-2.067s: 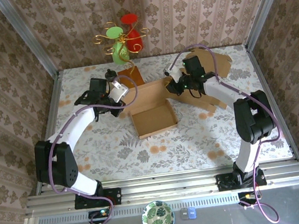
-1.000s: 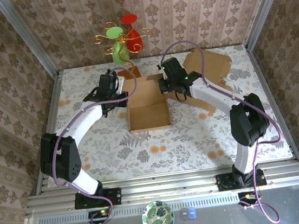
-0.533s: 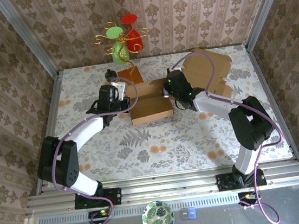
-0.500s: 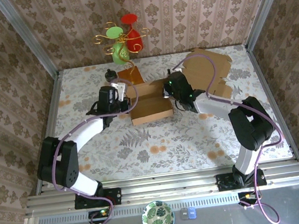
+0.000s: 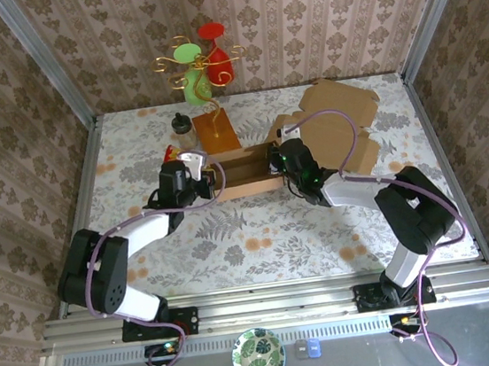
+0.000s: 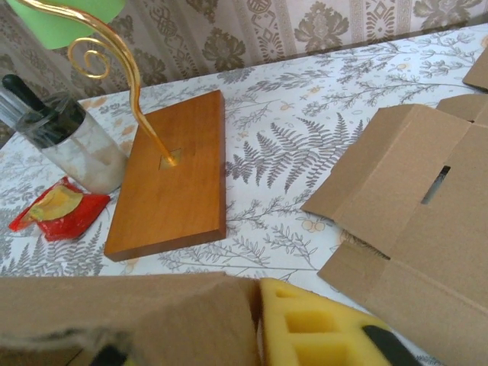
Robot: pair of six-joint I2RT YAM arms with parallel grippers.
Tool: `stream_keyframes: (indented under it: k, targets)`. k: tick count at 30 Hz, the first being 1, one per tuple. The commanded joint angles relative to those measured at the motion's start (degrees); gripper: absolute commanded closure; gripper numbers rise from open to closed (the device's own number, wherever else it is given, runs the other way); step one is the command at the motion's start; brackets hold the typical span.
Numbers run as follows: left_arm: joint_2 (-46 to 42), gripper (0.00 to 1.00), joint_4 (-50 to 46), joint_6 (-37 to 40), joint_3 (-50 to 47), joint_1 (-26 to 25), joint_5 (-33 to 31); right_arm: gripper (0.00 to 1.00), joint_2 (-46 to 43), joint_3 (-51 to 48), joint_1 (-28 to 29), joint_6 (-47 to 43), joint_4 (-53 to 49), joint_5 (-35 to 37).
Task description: Fold the paper box
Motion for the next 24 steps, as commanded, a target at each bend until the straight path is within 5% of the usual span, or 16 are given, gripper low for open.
stream_keyframes:
  k: [1, 13, 24]
  targets:
    - [-2.0, 1.0, 1.0, -1.0, -1.0, -1.1, 3.3, 0.77, -3.7, 3.0, 2.0, 1.1, -7.2, -2.1]
    - [-5.5, 1.0, -3.9, 2.0, -1.6, -6.4, -5.8, 0.24, -15.2, 6.0, 2.0, 17.2, -32.4, -10.5]
    - [-5.5, 1.0, -4.5, 2.4, -1.5, -8.4, -8.7, 0.15, -23.1, 4.0, 1.6, 21.1, -38.7, -11.4]
